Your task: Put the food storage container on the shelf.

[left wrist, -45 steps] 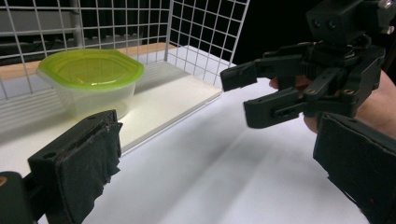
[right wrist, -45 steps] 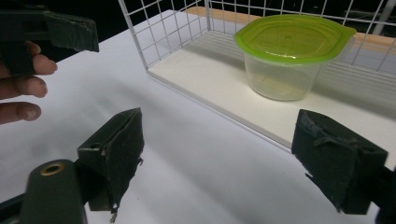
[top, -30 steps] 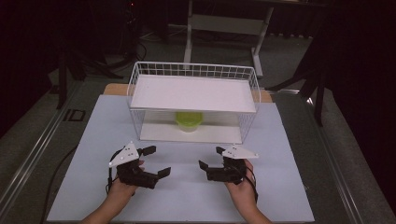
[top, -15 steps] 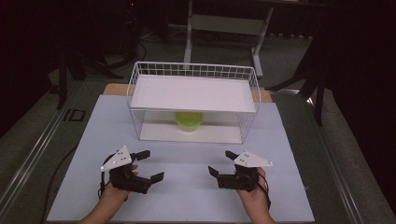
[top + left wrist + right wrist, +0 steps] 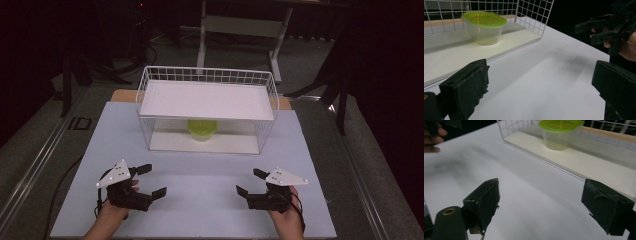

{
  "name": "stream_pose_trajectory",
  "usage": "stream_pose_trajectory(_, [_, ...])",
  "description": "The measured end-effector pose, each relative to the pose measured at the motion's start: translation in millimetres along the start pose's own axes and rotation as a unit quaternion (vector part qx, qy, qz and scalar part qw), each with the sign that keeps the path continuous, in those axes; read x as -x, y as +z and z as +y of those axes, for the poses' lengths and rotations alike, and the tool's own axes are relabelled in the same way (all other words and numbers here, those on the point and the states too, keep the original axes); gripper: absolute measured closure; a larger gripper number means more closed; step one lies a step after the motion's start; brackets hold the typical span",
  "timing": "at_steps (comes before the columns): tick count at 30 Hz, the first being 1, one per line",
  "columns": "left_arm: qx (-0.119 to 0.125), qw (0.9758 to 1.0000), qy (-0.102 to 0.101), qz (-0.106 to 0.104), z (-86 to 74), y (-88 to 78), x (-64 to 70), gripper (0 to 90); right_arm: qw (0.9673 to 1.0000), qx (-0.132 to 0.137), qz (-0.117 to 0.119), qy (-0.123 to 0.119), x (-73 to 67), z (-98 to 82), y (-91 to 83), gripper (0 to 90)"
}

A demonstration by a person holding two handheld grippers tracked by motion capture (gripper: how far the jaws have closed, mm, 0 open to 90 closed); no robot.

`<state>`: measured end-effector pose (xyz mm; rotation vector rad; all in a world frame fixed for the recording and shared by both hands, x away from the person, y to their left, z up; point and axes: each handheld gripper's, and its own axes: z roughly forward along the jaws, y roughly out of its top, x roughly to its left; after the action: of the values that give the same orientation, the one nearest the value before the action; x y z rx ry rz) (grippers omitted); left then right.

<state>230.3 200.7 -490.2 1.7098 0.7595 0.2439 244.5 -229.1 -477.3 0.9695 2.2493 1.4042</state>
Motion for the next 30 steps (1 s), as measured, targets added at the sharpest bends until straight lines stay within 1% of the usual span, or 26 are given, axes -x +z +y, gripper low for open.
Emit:
stream_pose_trajectory(2, [-0.003, 1.0000, -0.002, -0.001, -2.1, -1.1, -0.3, 1.8, 1.0000, -0.001, -0.007, 0.001, 2.0, -3.2, -4.0, 14.8])
stream_pose_trajectory(4, [-0.008, 1.0000, 0.004, 0.002, -3.9, -1.7, -0.6, 1.7, 0.9999, 0.001, -0.012, -0.001, 3.7, -5.3, -8.0, 14.8])
stream_pose_trajectory(8, [-0.011, 0.9999, 0.008, 0.008, -5.8, -5.3, -2.4, 1.8, 0.9999, 0.002, -0.014, -0.002, 5.8, -7.7, -12.1, 14.8])
stream_pose_trajectory(12, [-0.012, 0.9999, 0.006, 0.008, -8.8, -8.8, -4.5, 1.8, 0.9999, -0.003, -0.006, -0.011, 5.0, -11.6, -15.1, 14.8])
stream_pose_trajectory(14, [-0.012, 0.9999, 0.005, 0.007, -9.6, -9.0, -5.1, 1.7, 0.9999, -0.004, -0.004, -0.013, 4.8, -12.9, -15.8, 14.8])
stream_pose_trajectory(15, [-0.012, 0.9999, 0.005, 0.007, -9.9, -8.7, -5.3, 1.8, 0.9999, -0.005, -0.004, -0.013, 4.6, -14.5, -16.4, 14.8])
stream_pose_trajectory(16, [-0.014, 0.9999, 0.005, 0.006, -10.3, -8.2, -5.2, 1.8, 0.9999, -0.008, 0.001, -0.010, 4.8, -15.9, -16.7, 14.8])
stream_pose_trajectory(18, [-0.021, 0.9997, 0.010, 0.003, -12.6, -5.7, -3.7, 1.8, 0.9998, -0.011, 0.004, -0.019, 4.6, -18.8, -18.3, 14.9])
stream_pose_trajectory(19, [-0.021, 0.9997, 0.010, 0.003, -12.6, -5.7, -3.7, 1.8, 0.9998, -0.011, 0.004, -0.019, 4.6, -18.8, -18.3, 14.9])
stream_pose_trajectory(20, [-0.024, 0.9996, 0.012, -0.002, -14.2, -2.7, -3.0, 1.8, 0.9997, -0.011, 0.009, -0.020, 5.6, -20.5, -18.4, 14.9])
stream_pose_trajectory(21, [-0.026, 0.9996, 0.011, -0.005, -14.4, -1.2, -3.2, 1.7, 0.9997, -0.005, 0.023, -0.004, 9.1, -22.7, -16.9, 15.2])
stream_pose_trajectory(22, [-0.025, 0.9996, 0.011, -0.007, -14.3, 0.4, -3.3, 1.7, 0.9996, -0.006, 0.026, -0.002, 10.4, -23.5, -14.9, 15.2])
stream_pose_trajectory(24, [-0.021, 0.9996, 0.014, -0.009, -12.0, 3.3, -3.4, 1.8, 0.9993, -0.012, 0.033, -0.011, 12.0, -25.0, -9.3, 15.2])
stream_pose_trajectory(25, [-0.015, 0.9997, 0.016, -0.008, -10.3, 4.5, -2.7, 1.8, 0.9992, -0.013, 0.034, -0.015, 12.5, -25.6, -6.5, 15.2])
stream_pose_trajectory(26, [-0.009, 0.9998, 0.017, -0.010, -8.6, 5.5, -2.0, 1.7, 0.9992, -0.016, 0.035, -0.015, 13.5, -26.0, -4.4, 15.2])
stream_pose_trajectory(27, [-0.007, 0.9998, 0.017, -0.011, -7.5, 6.5, -1.4, 1.8, 0.9991, -0.018, 0.039, -0.009, 14.7, -26.5, -2.4, 15.2])
stream_pose_trajectory(28, [-0.006, 0.9998, 0.018, -0.012, -7.6, 7.5, -0.9, 1.8, 0.9991, -0.019, 0.038, -0.005, 15.8, -27.2, -0.8, 15.1])
stream_pose_trajectory(30, [-0.012, 0.9996, 0.018, -0.016, -9.4, 8.8, -0.4, 1.7, 0.9992, -0.023, 0.032, -0.005, 17.0, -28.6, 1.8, 14.8])
